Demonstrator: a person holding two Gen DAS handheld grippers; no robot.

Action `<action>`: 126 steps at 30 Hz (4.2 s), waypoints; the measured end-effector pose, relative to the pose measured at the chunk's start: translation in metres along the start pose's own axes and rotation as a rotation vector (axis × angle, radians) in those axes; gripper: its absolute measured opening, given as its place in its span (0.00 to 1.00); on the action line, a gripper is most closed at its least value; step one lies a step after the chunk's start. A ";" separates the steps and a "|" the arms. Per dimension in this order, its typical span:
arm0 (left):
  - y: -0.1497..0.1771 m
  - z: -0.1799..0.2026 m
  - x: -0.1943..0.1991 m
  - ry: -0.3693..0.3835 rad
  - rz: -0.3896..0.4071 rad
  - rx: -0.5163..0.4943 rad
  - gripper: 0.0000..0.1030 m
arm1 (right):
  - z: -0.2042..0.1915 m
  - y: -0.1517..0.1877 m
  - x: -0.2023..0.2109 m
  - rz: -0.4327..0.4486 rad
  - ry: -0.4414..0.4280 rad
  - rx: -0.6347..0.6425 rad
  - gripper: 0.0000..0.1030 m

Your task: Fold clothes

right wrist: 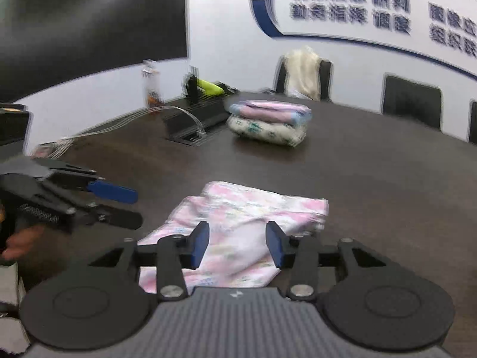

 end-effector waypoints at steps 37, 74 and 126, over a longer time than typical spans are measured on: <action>0.072 -0.001 0.035 0.100 0.004 0.042 0.53 | -0.063 0.052 0.015 -0.013 -0.177 0.137 0.69; 0.071 -0.004 0.032 0.119 -0.014 0.049 0.53 | -0.079 0.073 -0.002 -0.187 -0.287 0.331 0.72; 0.101 0.050 0.043 0.179 0.096 -0.392 0.60 | -0.031 0.045 0.048 -0.010 -0.448 0.104 0.09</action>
Point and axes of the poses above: each gripper's, at about its wrist camera, not at the fingertips, and x roughly against the way its jaws point, z to its right, y to its underside, the point moved 1 cm from there along -x, roughly the way its jaws point, and after that the axes turned 9 degrees about -z, right-handed, at the moved point
